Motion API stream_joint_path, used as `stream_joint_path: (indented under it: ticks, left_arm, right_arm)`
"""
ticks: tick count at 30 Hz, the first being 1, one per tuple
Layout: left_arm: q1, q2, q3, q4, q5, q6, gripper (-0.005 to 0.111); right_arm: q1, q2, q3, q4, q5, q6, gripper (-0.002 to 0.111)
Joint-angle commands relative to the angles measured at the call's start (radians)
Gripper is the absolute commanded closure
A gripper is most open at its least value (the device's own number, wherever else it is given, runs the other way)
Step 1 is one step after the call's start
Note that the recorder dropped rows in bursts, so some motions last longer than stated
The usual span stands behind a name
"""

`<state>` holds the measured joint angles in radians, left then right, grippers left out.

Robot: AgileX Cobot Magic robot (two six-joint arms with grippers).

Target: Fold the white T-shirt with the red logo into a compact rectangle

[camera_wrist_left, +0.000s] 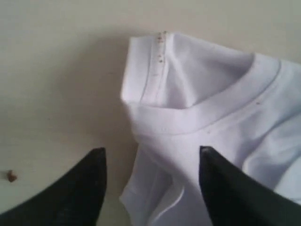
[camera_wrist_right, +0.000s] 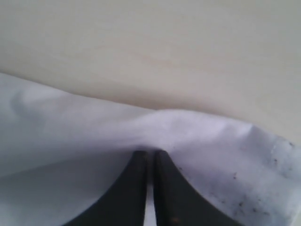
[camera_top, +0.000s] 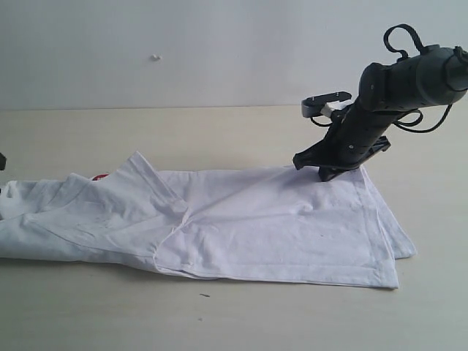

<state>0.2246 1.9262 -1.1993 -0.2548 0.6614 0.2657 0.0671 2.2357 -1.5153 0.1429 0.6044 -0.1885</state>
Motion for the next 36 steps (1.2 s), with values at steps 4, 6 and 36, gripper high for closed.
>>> stream_joint_path:
  ticks: [4,6,36]
  left_arm:
    - [0.129,0.078,-0.023,-0.289,0.02,0.184,0.049]
    - [0.147,0.096,-0.032,-0.428,0.056,0.299,0.049]
    - [0.084,0.209,-0.052,-0.463,0.121,0.349,0.106]
  right_arm:
    - [-0.006,-0.004,-0.009,-0.004,-0.008,-0.001,0.097]
    - [-0.006,-0.004,-0.009,-0.004,-0.013,-0.001,0.097]
    - [-0.006,-0.004,-0.009,-0.006,-0.009,-0.001,0.097]
